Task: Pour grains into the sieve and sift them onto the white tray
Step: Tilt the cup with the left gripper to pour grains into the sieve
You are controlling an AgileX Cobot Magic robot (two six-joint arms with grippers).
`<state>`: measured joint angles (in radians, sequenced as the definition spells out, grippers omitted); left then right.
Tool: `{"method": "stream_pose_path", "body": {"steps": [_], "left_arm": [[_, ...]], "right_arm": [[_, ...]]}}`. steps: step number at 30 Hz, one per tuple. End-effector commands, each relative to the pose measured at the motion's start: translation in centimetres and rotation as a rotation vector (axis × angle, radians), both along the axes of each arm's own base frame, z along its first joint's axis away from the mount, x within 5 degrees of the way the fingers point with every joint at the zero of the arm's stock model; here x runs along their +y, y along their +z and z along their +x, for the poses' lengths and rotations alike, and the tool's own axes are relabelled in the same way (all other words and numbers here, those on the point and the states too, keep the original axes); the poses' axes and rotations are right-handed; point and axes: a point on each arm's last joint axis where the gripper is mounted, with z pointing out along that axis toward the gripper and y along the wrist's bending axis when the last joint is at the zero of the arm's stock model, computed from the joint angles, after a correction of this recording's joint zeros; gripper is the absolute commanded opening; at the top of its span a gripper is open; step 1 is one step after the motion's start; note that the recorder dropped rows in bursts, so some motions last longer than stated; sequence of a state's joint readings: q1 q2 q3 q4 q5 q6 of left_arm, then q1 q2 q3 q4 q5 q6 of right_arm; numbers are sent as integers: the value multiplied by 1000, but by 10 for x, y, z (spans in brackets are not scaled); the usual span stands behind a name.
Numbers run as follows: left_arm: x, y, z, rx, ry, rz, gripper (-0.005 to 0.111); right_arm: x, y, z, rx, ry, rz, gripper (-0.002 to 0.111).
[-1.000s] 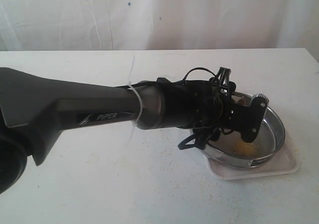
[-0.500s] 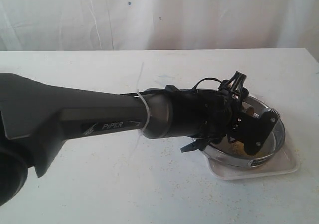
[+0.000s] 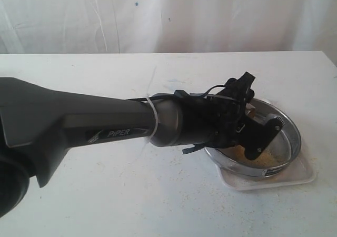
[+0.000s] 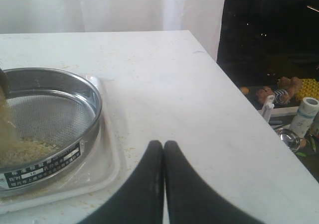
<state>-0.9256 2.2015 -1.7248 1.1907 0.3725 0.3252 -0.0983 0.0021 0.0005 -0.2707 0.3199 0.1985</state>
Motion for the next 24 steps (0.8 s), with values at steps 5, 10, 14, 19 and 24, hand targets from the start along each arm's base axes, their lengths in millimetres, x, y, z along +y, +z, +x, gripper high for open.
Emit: {"method": "stream_pose_path", "body": {"steps": [5,10,14,19,24], "left_arm": [[4,14,4,-127,-3,100,0],[2,18,5,-194,-41,146,0],[1,21,6,-244,-81,208,0],[1,22,6,-305,-184,385,0],[-1,29,8,-422,-244,492,0]], "right_arm": [[0,1,0,-8,2,-9,0],[0,1,0,-8,2,-9,0],[0,1,0,-8,2,-9,0],[0,1,0,-8,2,-9,0],[0,1,0,-8,2,-9,0]]}}
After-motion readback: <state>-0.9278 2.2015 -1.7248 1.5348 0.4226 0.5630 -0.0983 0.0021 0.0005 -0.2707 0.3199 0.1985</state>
